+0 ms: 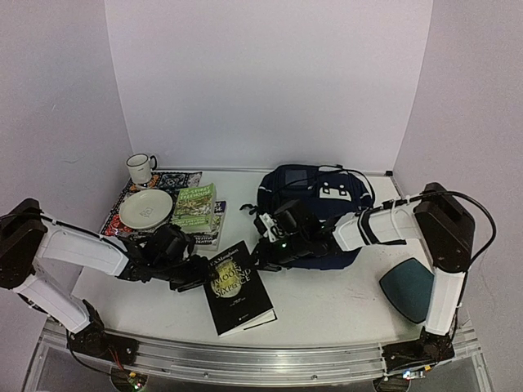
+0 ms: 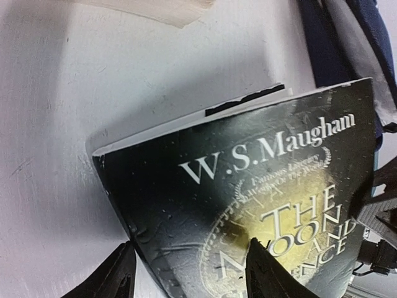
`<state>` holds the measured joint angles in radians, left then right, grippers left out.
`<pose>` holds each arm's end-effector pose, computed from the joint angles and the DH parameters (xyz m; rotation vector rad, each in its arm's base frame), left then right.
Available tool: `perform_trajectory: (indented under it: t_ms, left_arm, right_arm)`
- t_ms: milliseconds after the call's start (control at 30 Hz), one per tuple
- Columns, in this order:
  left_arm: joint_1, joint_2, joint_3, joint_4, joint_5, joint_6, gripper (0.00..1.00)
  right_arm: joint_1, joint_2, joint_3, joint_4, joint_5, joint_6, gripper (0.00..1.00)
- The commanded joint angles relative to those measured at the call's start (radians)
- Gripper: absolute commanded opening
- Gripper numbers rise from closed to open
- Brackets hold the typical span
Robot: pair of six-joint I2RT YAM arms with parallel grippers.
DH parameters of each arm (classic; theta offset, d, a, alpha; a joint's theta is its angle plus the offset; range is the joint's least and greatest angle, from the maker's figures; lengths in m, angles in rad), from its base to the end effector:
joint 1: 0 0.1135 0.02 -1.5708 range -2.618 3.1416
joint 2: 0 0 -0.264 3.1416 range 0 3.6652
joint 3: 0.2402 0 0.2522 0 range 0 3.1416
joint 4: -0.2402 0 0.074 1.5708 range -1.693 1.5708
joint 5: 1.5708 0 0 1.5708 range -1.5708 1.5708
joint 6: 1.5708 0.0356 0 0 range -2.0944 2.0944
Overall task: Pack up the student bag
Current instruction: Grab the book from the center of the board.
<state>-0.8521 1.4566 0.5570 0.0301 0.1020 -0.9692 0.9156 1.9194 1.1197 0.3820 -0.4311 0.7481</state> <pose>0.1684 -0.1980 0.1377 -0.1061 2.6595 -0.8522 0.2448 0.3430 0.1846 -0.5092 2.2229 1.4181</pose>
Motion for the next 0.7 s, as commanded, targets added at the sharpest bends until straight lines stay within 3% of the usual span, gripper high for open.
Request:
perform_trajectory:
  t_ms: [0,167,267,667]
  left_arm:
    - [-0.008,-0.071,-0.013,0.120,-0.011,-0.013,0.61]
    - [-0.008,-0.114,-0.031,0.123,-0.044,-0.017,0.61]
    - [-0.008,-0.167,-0.057,0.124,-0.087,-0.028,0.63]
    - [-0.010,-0.365,-0.117,0.155,-0.203,-0.031,0.89]
  right_arm:
    - [-0.007,-0.032,-0.011,0.105,-0.082,0.046,0.12]
    - [-0.019,-0.041,-0.033,0.160,-0.120,0.089,0.00]
    - [-0.037,-0.063,-0.060,0.205,-0.133,0.120,0.00]
    - [-0.105,-0.261,-0.184,0.473,-0.074,0.239,0.00]
